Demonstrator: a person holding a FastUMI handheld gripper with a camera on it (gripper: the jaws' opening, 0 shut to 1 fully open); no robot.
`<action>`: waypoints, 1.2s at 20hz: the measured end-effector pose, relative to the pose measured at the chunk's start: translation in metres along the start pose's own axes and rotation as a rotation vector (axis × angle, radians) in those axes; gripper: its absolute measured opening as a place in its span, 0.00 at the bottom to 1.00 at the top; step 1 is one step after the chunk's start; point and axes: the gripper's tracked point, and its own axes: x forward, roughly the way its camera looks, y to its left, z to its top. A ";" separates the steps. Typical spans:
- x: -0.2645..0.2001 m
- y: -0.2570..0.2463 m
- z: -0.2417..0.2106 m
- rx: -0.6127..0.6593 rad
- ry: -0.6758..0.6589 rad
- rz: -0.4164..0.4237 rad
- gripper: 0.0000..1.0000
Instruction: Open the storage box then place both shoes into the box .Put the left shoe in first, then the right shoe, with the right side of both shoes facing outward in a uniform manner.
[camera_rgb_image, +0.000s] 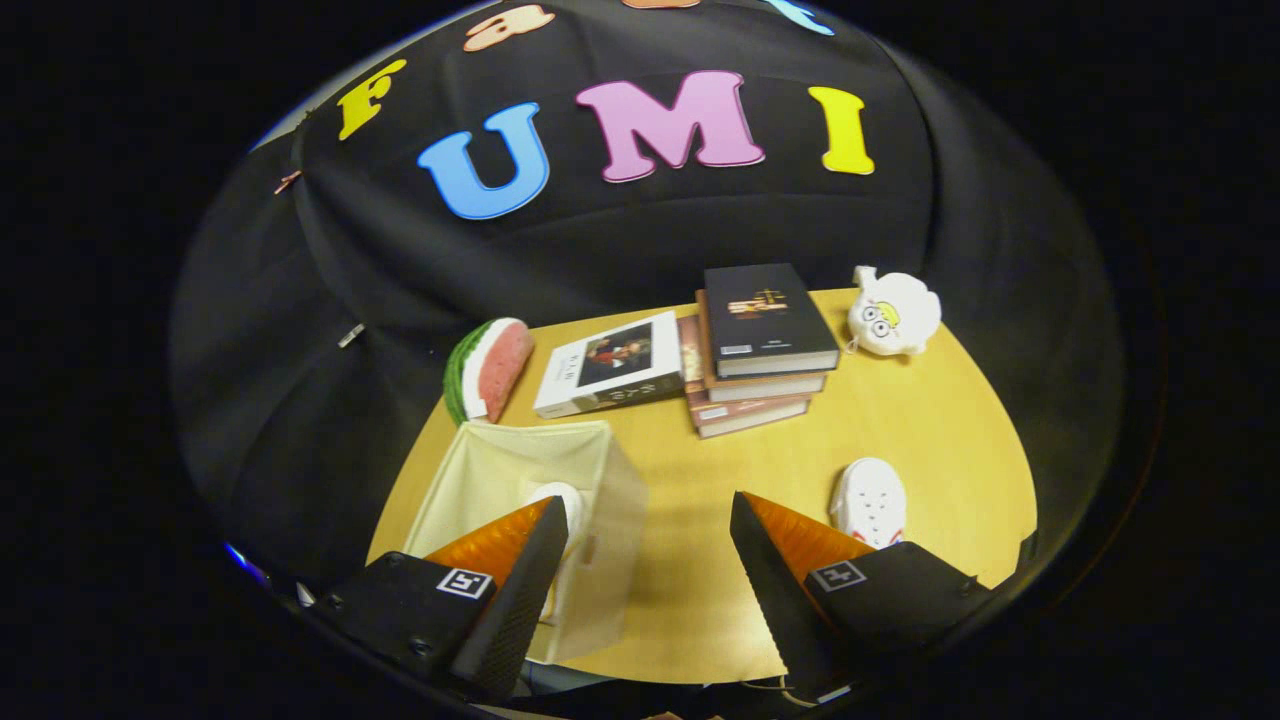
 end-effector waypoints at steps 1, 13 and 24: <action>-0.001 -0.024 0.000 0.011 0.002 -0.029 0.99; 0.006 -0.227 -0.078 0.151 0.225 -0.245 0.99; 0.065 -0.253 -0.159 0.150 0.497 -0.114 0.99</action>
